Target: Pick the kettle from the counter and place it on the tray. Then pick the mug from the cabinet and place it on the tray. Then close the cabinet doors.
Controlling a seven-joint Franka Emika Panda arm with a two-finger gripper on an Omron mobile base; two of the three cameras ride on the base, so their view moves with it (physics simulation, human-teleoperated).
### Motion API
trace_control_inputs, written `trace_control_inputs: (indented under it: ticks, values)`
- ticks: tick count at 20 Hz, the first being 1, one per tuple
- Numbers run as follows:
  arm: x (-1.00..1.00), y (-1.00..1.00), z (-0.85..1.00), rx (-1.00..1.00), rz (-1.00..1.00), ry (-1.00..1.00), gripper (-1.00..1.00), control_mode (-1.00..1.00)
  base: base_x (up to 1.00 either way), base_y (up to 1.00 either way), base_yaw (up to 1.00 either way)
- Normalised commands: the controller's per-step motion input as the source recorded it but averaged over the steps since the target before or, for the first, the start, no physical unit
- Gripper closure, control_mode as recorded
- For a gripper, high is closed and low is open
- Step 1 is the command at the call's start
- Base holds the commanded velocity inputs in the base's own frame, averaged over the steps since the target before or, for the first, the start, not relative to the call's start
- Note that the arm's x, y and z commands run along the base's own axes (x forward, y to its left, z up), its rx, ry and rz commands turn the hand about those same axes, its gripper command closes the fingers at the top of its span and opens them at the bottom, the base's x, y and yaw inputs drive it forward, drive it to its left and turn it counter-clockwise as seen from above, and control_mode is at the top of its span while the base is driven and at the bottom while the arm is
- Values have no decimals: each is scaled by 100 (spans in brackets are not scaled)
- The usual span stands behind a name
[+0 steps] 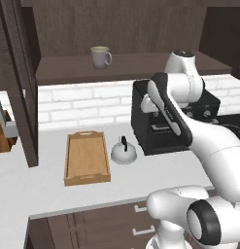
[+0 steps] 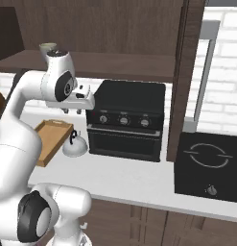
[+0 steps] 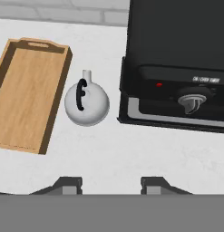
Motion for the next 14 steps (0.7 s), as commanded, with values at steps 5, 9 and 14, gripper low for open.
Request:
trace_control_inputs:
  ticks: [5,9,14]
  values:
    - [-3,23,-11,-2,0,-1,-100,-100,0,0,0]
    - [-8,60,-34,-8,0,3,-100,-100,0,0,0]
    - [0,43,-34,-2,0,10,-100,-100,0,0,0]
